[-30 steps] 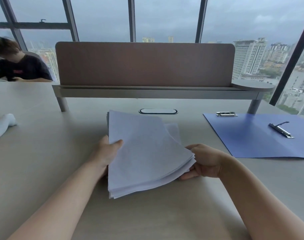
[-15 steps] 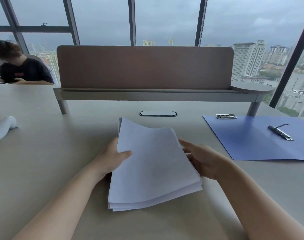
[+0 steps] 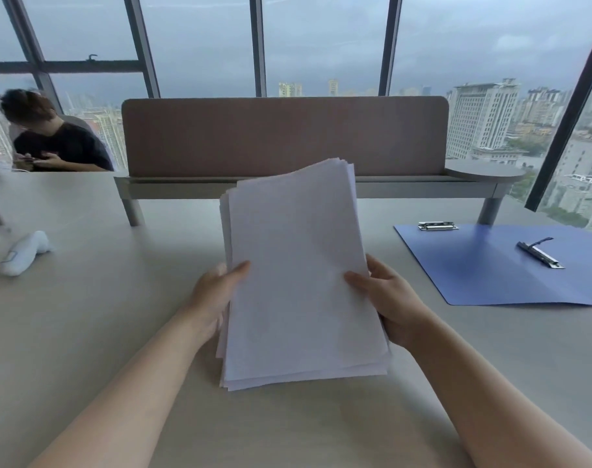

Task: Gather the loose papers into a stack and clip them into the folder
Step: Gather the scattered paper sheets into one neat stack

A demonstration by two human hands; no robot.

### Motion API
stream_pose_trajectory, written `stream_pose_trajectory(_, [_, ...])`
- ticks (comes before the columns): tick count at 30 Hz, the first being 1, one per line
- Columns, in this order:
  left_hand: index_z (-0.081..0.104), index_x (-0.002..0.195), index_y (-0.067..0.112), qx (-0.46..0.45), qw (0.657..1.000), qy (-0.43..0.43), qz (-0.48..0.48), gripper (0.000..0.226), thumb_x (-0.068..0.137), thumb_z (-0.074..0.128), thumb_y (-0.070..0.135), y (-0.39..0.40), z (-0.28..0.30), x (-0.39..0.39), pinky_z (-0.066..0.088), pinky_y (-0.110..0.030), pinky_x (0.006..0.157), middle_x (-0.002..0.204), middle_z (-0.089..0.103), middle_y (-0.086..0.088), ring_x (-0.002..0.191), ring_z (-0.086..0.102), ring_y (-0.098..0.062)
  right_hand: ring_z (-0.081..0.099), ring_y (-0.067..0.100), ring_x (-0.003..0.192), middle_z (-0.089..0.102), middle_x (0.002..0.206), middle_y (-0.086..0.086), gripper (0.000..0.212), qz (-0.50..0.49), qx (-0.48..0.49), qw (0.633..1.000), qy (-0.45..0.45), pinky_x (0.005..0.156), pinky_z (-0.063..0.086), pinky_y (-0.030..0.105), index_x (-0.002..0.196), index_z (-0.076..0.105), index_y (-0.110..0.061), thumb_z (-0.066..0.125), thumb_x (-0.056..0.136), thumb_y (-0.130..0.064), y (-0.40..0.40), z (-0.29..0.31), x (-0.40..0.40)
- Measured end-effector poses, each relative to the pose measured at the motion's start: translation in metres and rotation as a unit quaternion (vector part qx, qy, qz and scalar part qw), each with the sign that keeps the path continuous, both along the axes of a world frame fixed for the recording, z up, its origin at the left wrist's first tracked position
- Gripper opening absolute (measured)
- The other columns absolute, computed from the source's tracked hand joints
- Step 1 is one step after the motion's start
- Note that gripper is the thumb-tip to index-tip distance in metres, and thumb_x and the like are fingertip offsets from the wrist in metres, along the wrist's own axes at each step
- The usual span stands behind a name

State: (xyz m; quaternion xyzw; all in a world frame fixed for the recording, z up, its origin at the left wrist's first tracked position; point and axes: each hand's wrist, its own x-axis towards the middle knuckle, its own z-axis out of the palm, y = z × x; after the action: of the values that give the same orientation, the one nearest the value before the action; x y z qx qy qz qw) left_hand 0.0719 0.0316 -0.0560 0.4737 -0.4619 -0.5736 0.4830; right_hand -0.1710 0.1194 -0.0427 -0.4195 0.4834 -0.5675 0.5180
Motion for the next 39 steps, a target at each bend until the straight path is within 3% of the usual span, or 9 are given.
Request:
stream_pose_trajectory(3, [0.07,0.11,0.004,-0.05,0.998,0.043,-0.005,0.022,0.092,0.063,0.014,0.015,0.021,-0.003,0.057,-0.048,0.086,0.11,0.073,-0.019,0.093,0.073,-0.033,0.072,0.029,0.088,0.074,0.108,0.012,0.028,-0.001,-0.056,0.998,-0.011,0.082,0.06,0.045,0.116,0.066,-0.018,0.053,0.098,-0.002,0.012,0.015,0.004])
stream_pose_trajectory(11, [0.077,0.087,0.03,-0.275,0.958,0.041,0.062,0.014,0.082,0.066,0.036,0.047,0.102,-0.011,0.051,-0.059,0.094,0.1,0.075,-0.011,0.104,0.067,-0.04,0.073,0.017,0.098,0.077,0.109,-0.001,0.02,-0.061,-0.197,0.978,-0.003,0.084,0.059,0.036,0.108,0.072,-0.032,0.059,0.098,-0.021,0.028,0.082,0.016])
stream_pose_trajectory(15, [0.075,0.095,0.025,-0.295,0.954,-0.021,0.041,0.032,0.077,0.067,0.049,0.058,0.089,-0.002,0.054,-0.056,0.09,0.096,0.076,-0.008,0.094,0.071,-0.026,0.072,0.017,0.104,0.076,0.112,-0.002,0.022,-0.057,-0.203,0.978,0.008,0.082,0.058,0.033,0.116,0.068,-0.027,0.055,0.098,-0.026,0.038,0.073,0.021])
stream_pose_trajectory(18, [0.072,0.103,0.023,-0.315,0.948,-0.05,0.021,0.028,0.082,0.065,0.04,0.064,0.084,0.0,0.055,-0.041,0.086,0.099,0.077,0.005,0.095,0.072,-0.015,0.072,0.014,0.103,0.077,0.11,-0.005,0.022,-0.073,-0.212,0.974,0.029,0.08,0.057,0.029,0.117,0.067,-0.026,0.056,0.098,-0.027,0.041,0.07,0.024])
stream_pose_trajectory(24, [0.069,0.107,0.029,-0.324,0.945,0.0,0.036,0.034,0.076,0.07,0.042,0.058,0.109,-0.001,0.056,-0.035,0.085,0.105,0.076,0.006,0.098,0.072,-0.015,0.074,0.017,0.097,0.077,0.105,-0.001,0.021,-0.136,-0.241,0.96,0.045,0.078,0.06,0.035,0.111,0.068,-0.024,0.065,0.093,-0.035,0.033,0.089,0.03])
stream_pose_trajectory(28, [0.075,0.096,0.02,-0.221,0.971,0.09,-0.006,0.022,0.076,0.077,0.03,0.057,0.121,-0.013,0.057,-0.039,0.077,0.096,0.078,-0.004,0.087,0.074,-0.026,0.074,0.013,0.093,0.077,0.098,-0.006,0.017,-0.164,-0.243,0.955,0.054,0.078,0.06,0.036,0.102,0.071,-0.029,0.066,0.091,-0.041,0.026,0.095,0.039])
stream_pose_trajectory(32, [0.076,0.097,0.017,-0.184,0.975,0.123,-0.018,0.013,0.085,0.072,0.022,0.059,0.129,-0.015,0.058,-0.042,0.079,0.098,0.078,-0.008,0.086,0.074,-0.027,0.072,0.021,0.097,0.076,0.102,0.001,0.023,-0.175,-0.247,0.949,0.084,0.089,0.058,0.049,0.1,0.07,-0.028,0.064,0.089,-0.048,0.024,0.101,0.038])
stream_pose_trajectory(36, [0.072,0.112,0.015,-0.177,0.98,0.079,-0.056,0.025,0.089,0.068,0.024,0.057,0.112,-0.009,0.055,-0.044,0.09,0.108,0.076,-0.007,0.1,0.072,-0.029,0.074,0.022,0.096,0.077,0.103,0.002,0.019,-0.155,-0.206,0.966,0.023,0.088,0.059,0.052,0.102,0.072,-0.027,0.068,0.09,-0.042,0.024,0.086,0.027])
stream_pose_trajectory(39, [0.075,0.105,0.015,-0.171,0.983,0.035,-0.049,0.027,0.081,0.074,0.029,0.057,0.1,-0.013,0.051,-0.05,0.098,0.105,0.077,-0.004,0.1,0.073,-0.025,0.075,0.02,0.091,0.079,0.096,-0.001,0.016,-0.132,-0.166,0.977,0.027,0.088,0.059,0.048,0.1,0.075,-0.024,0.067,0.092,-0.036,0.023,0.077,0.031])
